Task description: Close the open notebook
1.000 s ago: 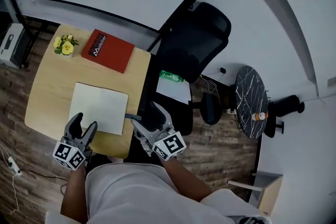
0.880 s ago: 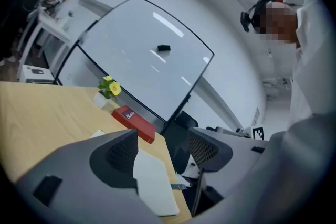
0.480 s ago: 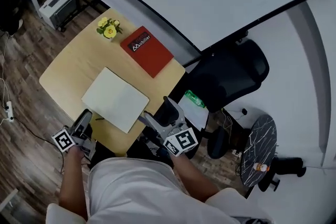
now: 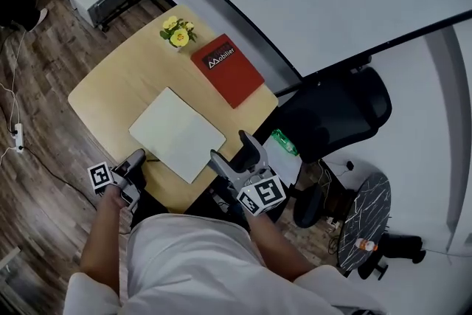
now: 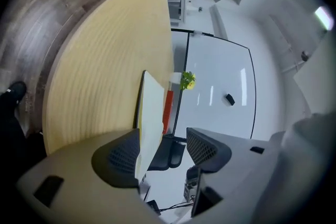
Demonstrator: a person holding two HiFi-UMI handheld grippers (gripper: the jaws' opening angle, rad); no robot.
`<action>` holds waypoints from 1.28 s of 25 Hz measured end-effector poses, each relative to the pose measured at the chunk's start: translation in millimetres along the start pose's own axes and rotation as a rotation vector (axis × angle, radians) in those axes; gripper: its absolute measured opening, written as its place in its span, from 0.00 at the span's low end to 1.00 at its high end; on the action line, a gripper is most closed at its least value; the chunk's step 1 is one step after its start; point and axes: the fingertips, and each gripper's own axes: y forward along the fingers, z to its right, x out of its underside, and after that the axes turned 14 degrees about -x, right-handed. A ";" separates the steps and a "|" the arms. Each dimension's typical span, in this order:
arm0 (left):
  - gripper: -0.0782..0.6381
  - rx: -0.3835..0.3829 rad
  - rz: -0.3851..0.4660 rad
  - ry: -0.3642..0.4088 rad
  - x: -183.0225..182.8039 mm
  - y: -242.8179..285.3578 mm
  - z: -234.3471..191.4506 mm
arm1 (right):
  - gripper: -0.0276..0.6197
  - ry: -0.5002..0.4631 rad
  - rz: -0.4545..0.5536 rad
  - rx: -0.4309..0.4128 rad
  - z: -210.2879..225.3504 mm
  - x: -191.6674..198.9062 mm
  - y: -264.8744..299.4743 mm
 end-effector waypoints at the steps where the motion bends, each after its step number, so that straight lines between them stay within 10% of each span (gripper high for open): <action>1: 0.48 -0.017 -0.015 -0.006 2.2 3.4 -3.5 | 0.64 0.001 -0.002 0.001 0.3 0.3 0.4; 24: 0.49 -0.282 -0.044 0.072 10.5 41.0 -21.6 | 0.64 0.082 0.015 0.057 19.6 10.3 -12.6; 32: 0.31 -0.267 -0.023 0.107 10.2 38.6 -31.2 | 0.64 0.082 0.007 0.059 21.9 13.7 -16.2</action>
